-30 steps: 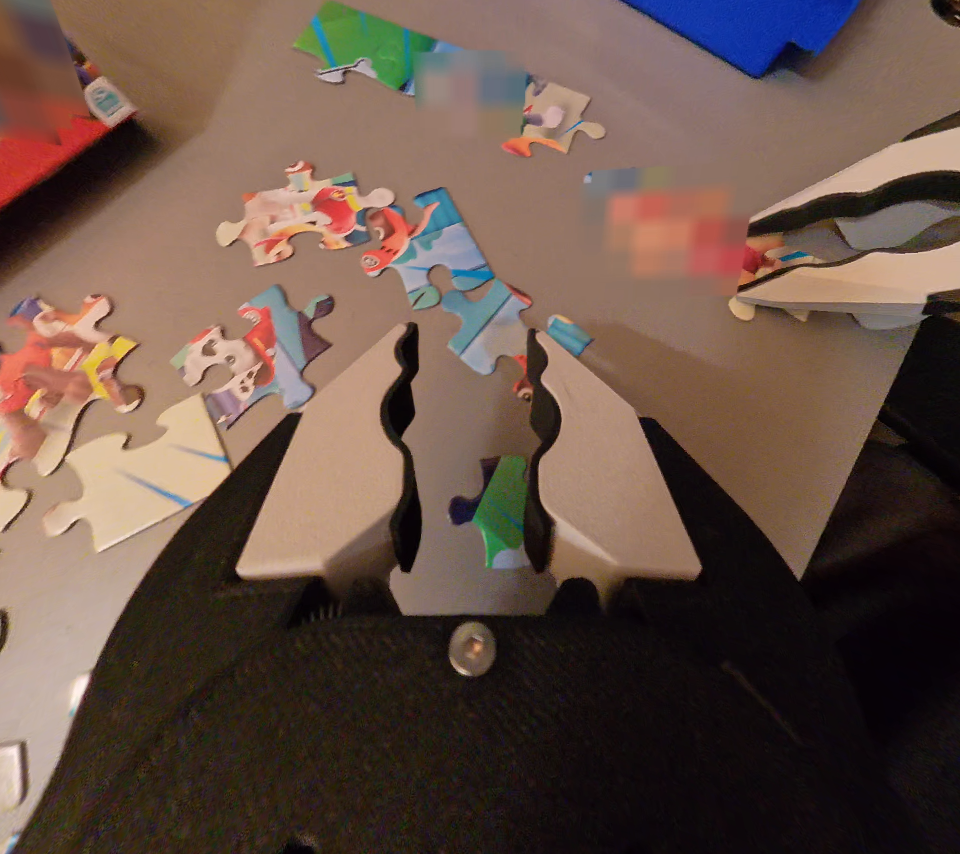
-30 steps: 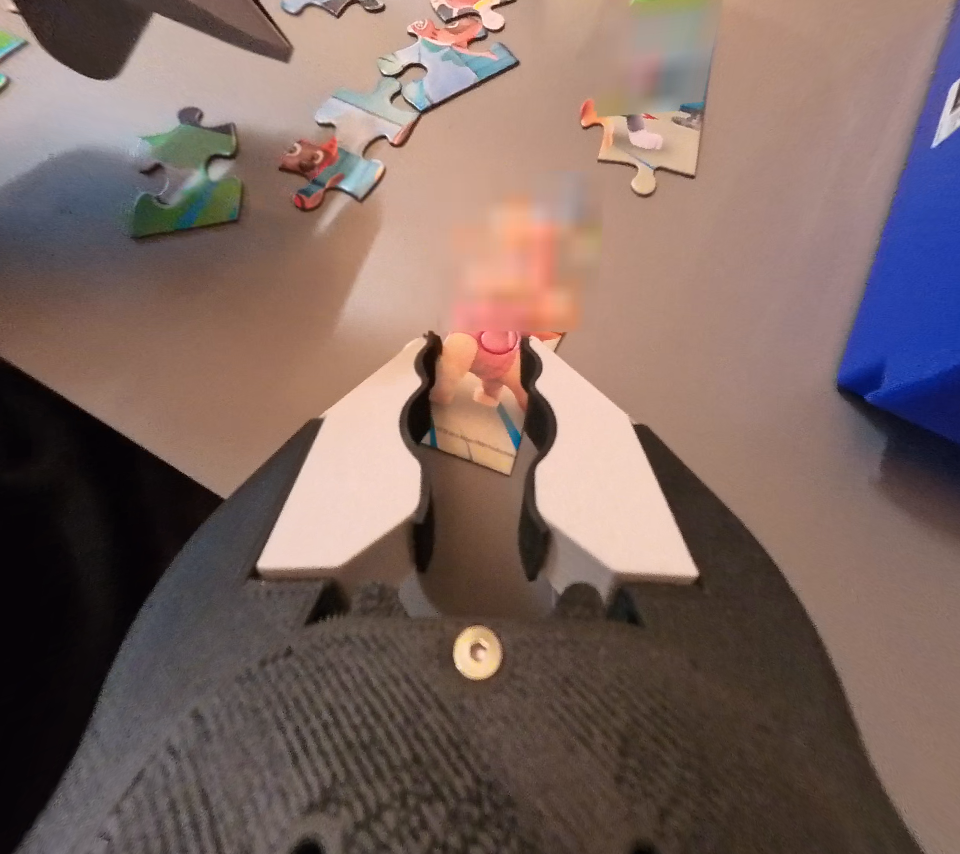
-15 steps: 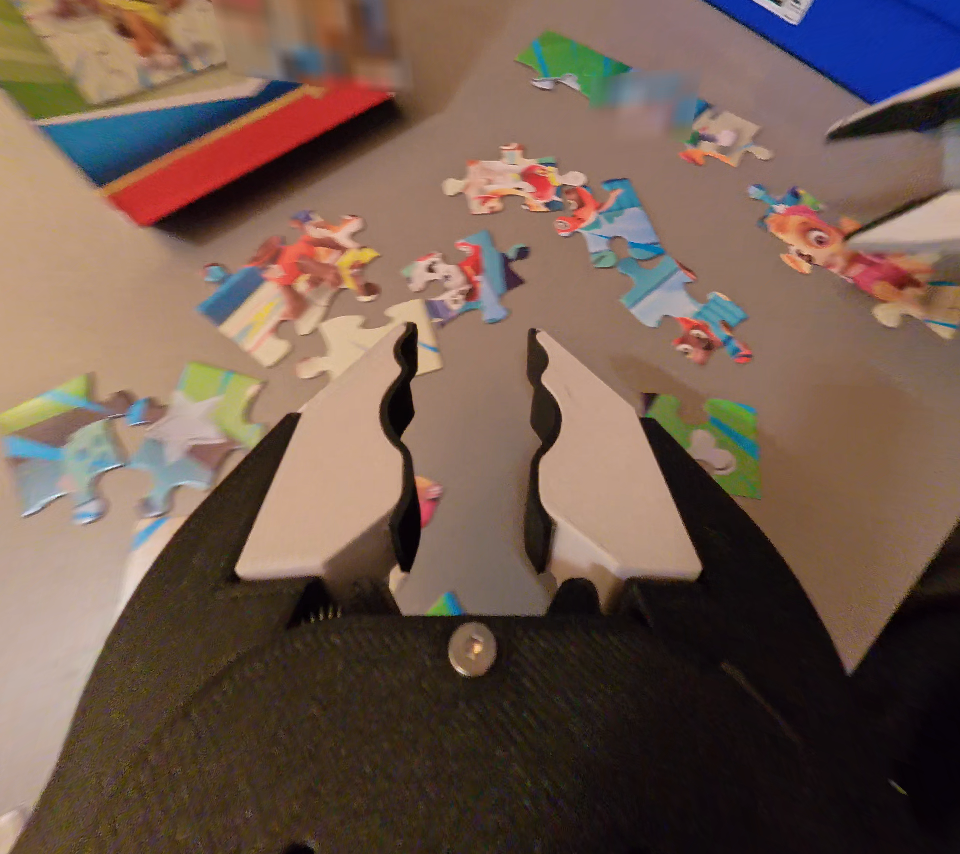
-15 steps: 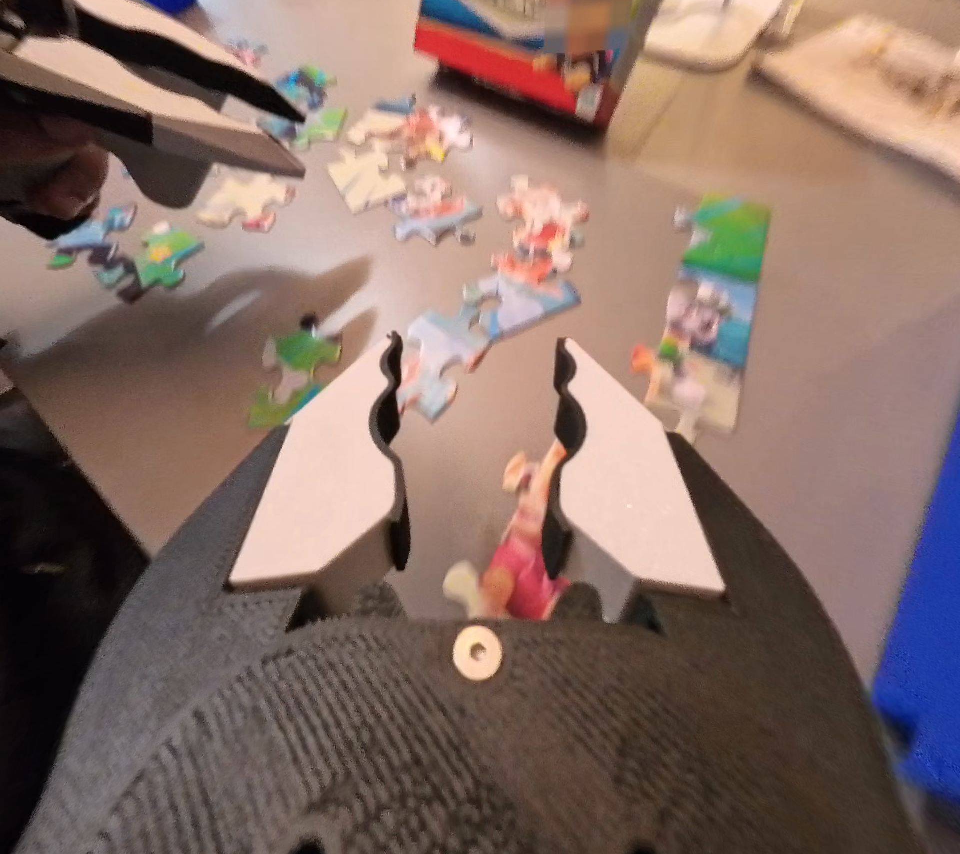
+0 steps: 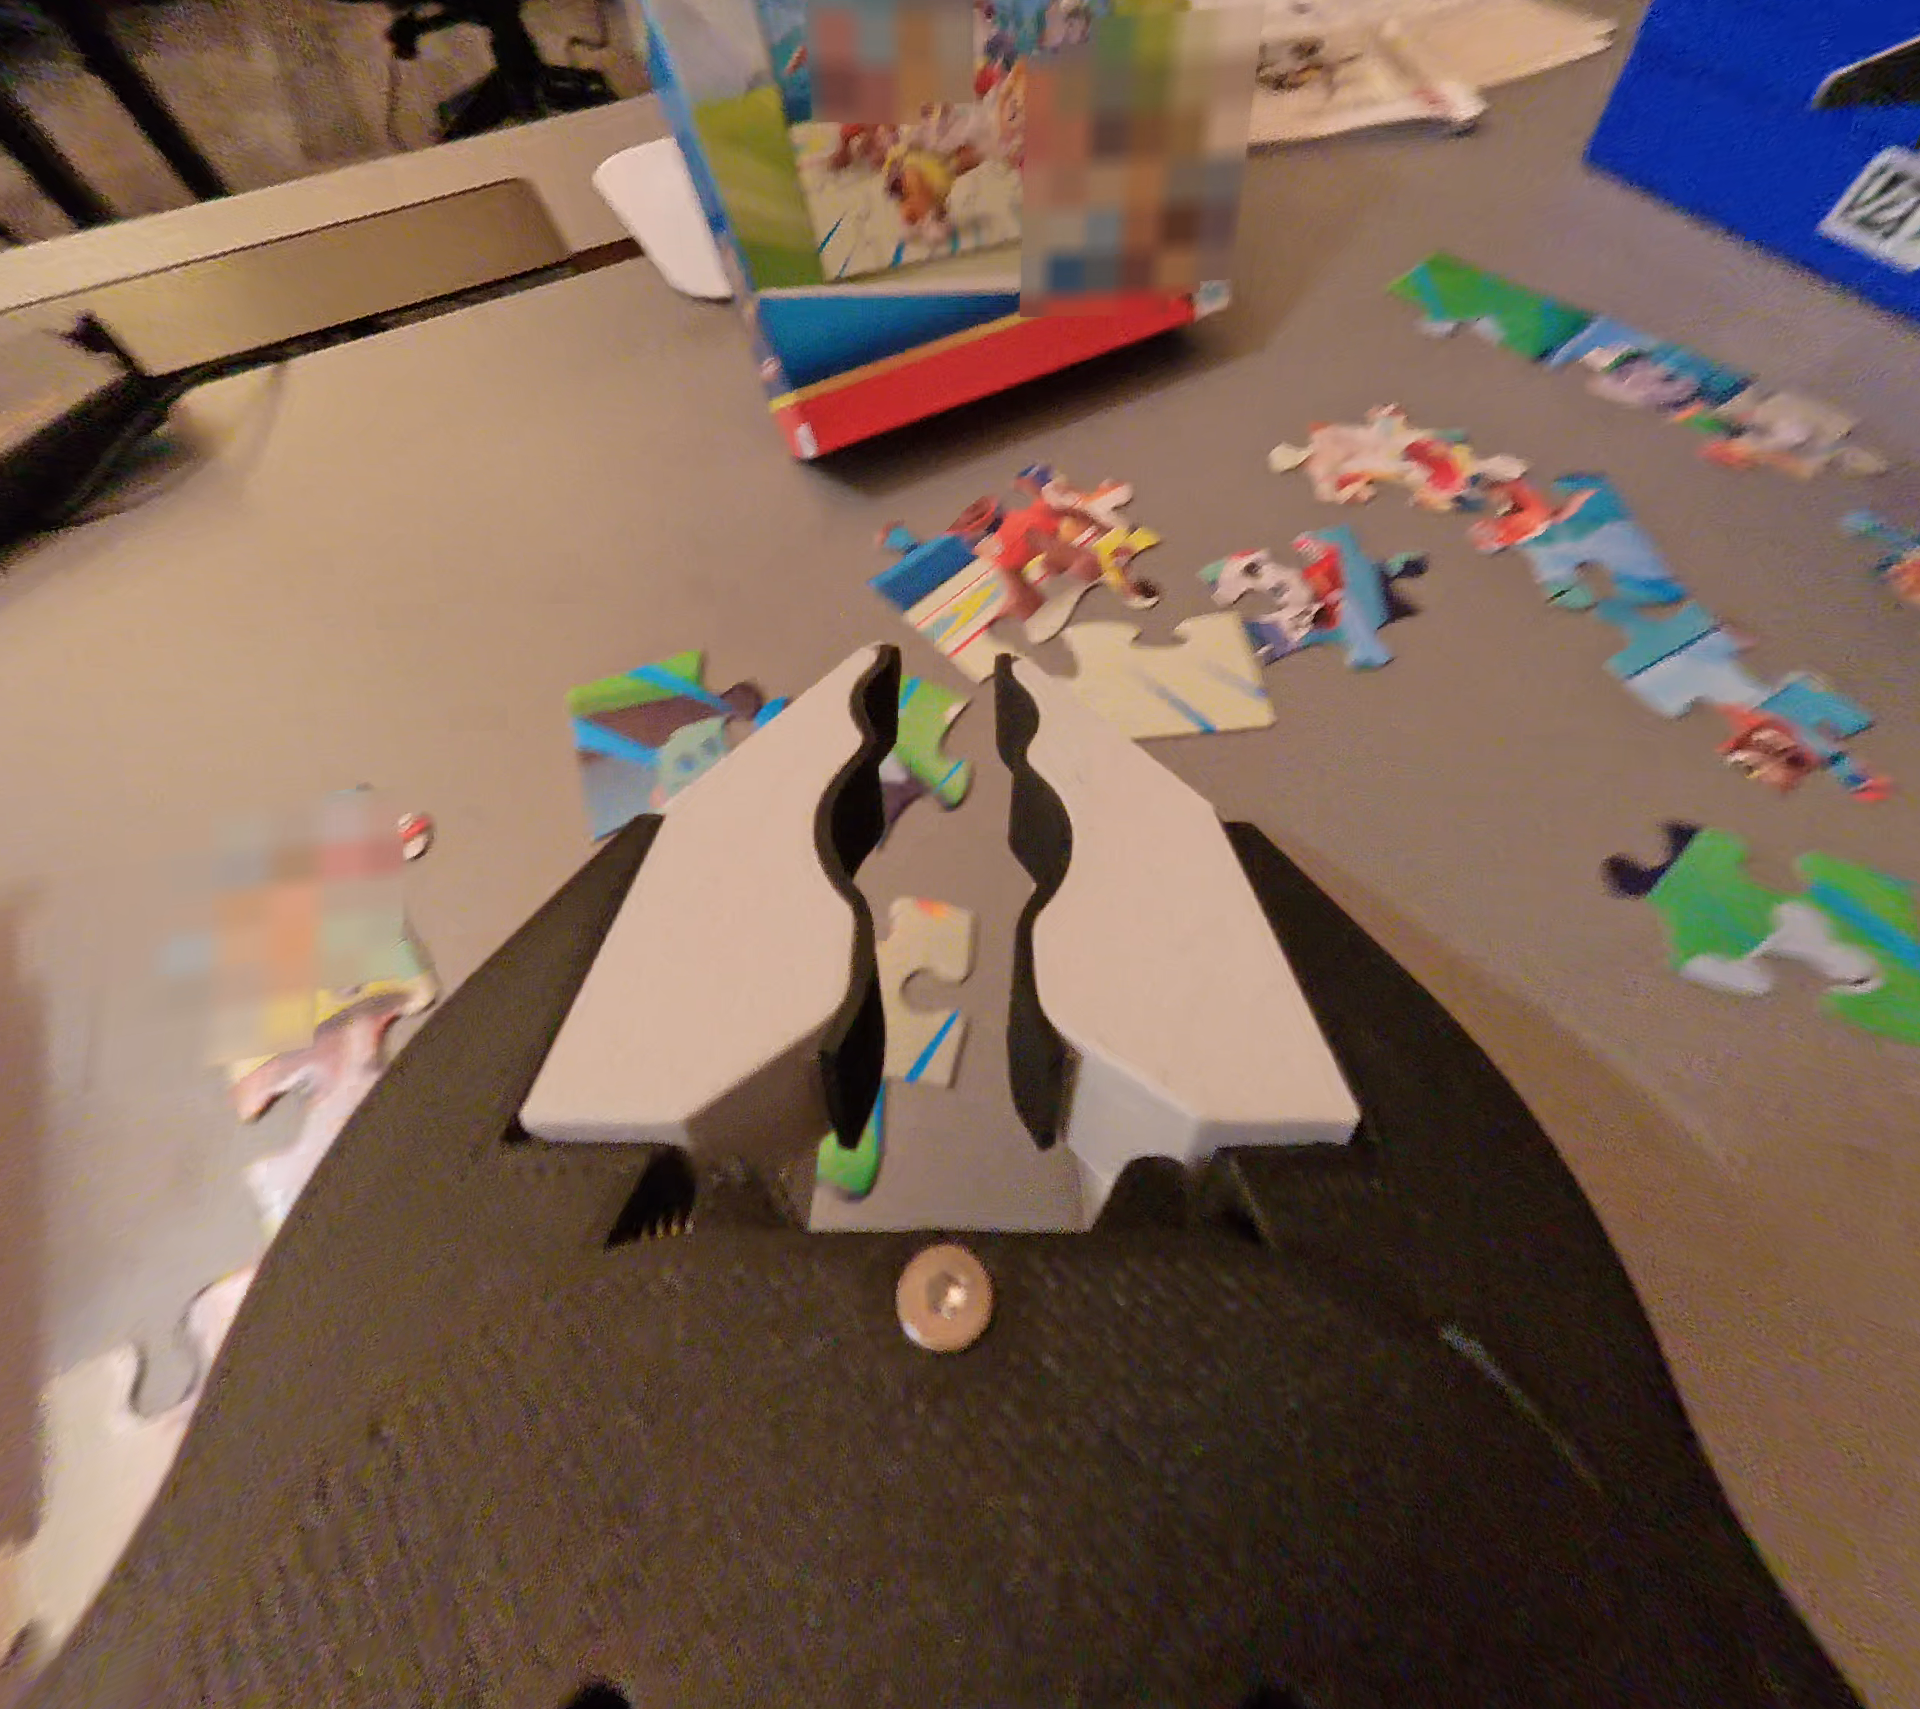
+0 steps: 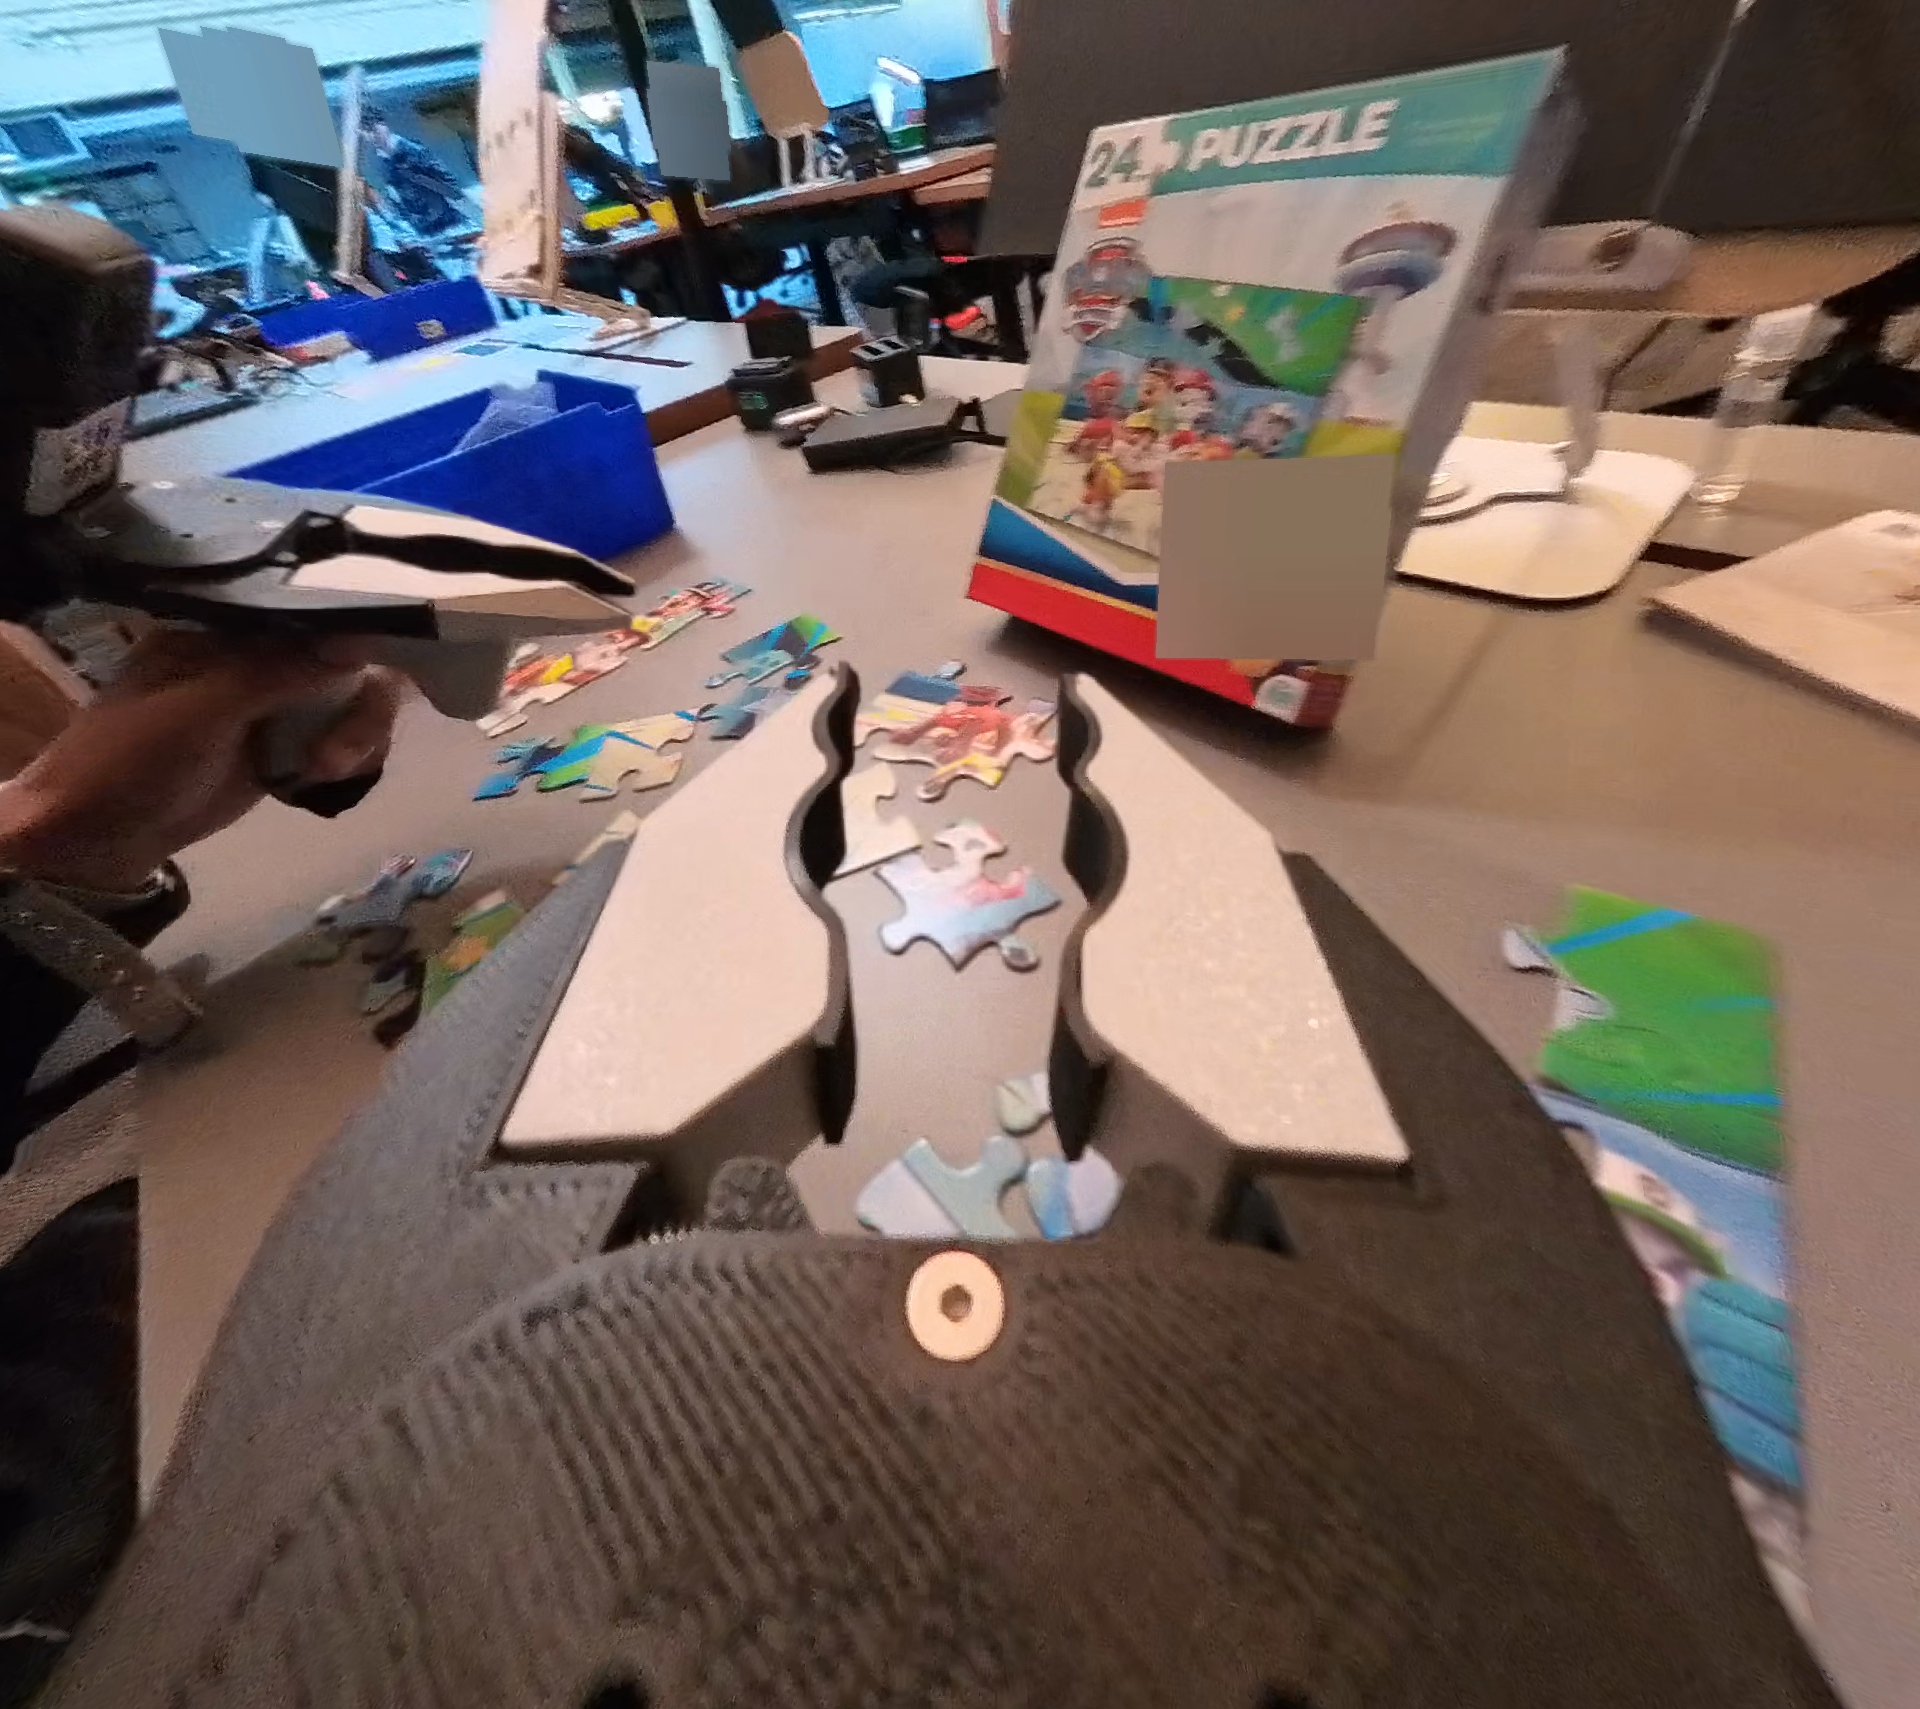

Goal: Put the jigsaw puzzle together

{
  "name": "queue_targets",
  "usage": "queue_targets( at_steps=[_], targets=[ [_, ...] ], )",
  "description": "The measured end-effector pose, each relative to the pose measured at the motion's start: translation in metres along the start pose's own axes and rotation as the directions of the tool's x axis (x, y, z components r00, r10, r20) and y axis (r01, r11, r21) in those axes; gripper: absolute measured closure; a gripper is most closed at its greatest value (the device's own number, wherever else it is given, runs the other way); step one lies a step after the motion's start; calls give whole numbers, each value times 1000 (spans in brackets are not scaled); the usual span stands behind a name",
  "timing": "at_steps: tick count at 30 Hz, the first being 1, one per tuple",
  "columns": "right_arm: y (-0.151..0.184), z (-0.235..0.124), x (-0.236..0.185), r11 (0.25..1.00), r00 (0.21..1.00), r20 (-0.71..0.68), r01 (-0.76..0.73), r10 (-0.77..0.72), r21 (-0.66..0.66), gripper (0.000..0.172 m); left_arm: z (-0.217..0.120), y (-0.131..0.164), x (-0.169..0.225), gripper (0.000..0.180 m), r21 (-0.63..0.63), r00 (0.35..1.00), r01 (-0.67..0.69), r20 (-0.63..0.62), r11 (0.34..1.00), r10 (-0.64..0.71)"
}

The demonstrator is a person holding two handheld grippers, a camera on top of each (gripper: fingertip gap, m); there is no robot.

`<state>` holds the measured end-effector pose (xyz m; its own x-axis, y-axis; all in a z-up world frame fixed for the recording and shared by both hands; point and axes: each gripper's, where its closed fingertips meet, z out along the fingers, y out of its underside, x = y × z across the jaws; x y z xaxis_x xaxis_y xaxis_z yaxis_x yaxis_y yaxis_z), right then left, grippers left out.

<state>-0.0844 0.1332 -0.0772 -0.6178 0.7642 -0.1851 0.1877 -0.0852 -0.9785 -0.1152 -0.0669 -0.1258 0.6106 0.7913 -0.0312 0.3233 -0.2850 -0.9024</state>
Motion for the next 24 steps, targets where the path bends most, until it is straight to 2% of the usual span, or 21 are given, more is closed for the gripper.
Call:
queue_targets(
  at_steps=[2, 6, 9, 14, 16, 20, 24],
  targets=[
    [11, 7, -3, 1000, 1000, -7, 4, -4, -11, 140, -7, 6, -3, 163, 15, 1000, 19, -15, 1000, -19],
    [22, 17, -10, 999, 999, 0, -38, 38, 8, 144, -14, 5, 11, 157, 82, 973, 153, -185, 985, -136],
    [14, 10, -15, 998, 1000, -5, -16, 16, 67, 144, -14, 9, 13, 153, 75, 957, 199, -229, 977, -177],
    [4, -1, -13, 991, 1000, -15, 1, 1, 134, 144, -14, 9, 13, 153, 97, 957, 197, -237, 976, -170],
    [-3, -6, -14, 985, 1000, 3, -3, 2, 174, 144, -23, 3, 17, 151, 111, 923, 232, -340, 966, -183],
    [-8, -13, -17, 976, 1000, 11, 16, -19, 218, 143, -57, -14, -12, 148, 227, 858, 372, -455, 900, -240],
    [2, -14, -27, 980, 998, 39, 34, -42, 194, 143, -65, -3, -37, 148, 253, 881, 366, -403, 896, -246]
  ],
)
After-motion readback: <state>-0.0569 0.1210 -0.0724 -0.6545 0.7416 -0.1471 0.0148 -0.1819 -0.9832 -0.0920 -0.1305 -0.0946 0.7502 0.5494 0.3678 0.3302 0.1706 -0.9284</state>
